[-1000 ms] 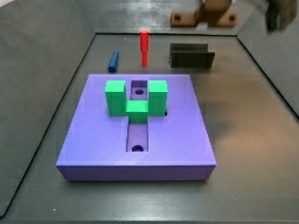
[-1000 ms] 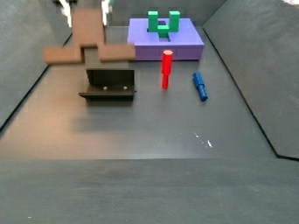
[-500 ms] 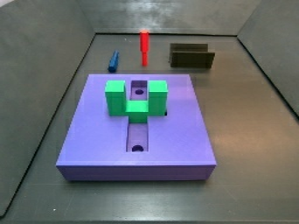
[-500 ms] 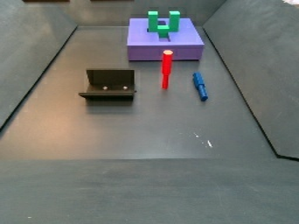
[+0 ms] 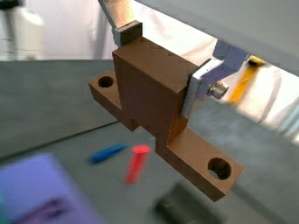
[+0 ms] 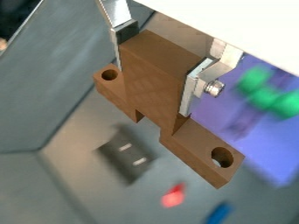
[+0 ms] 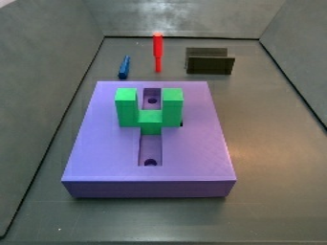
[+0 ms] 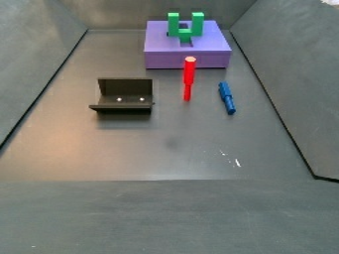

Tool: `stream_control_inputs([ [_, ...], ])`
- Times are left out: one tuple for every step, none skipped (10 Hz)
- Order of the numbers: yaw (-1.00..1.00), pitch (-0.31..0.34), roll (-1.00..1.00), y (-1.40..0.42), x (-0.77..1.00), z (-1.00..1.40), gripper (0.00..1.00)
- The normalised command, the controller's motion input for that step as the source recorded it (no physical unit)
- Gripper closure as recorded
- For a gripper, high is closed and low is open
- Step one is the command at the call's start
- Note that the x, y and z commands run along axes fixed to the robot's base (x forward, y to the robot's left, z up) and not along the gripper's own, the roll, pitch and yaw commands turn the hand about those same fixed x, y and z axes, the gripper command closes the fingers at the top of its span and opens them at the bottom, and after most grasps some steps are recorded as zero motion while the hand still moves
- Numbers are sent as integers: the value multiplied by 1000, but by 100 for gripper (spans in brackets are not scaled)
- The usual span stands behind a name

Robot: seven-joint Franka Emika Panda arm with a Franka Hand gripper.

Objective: Pick up the brown object. Move up. Place the brown object on the fixture. Regrasp the brown object. Move to above the board. Insert the brown object.
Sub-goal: Move to above the board, then insert the brown object.

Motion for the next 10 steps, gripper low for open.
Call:
stream_control_inputs([
  [-50,-62,-1000,-1400,-1295,222,100],
  [-51,-75,-1000,-643,-627,105,100],
  [-44,-77,-1000,-239,-280,29,100],
  [-59,-33,-1000,-83,-110,1,100],
  [-40,-28,-692,-64,-69,25,100],
  [-23,-43,-453,-28,-68,-2,100],
  [-10,-43,-247,2,-51,7,100],
  [0,-49,-69,-89,0,-40,100],
  [0,-29,-91,0,-46,-40,100],
  [-37,-63,-106,54,-186,-117,100],
])
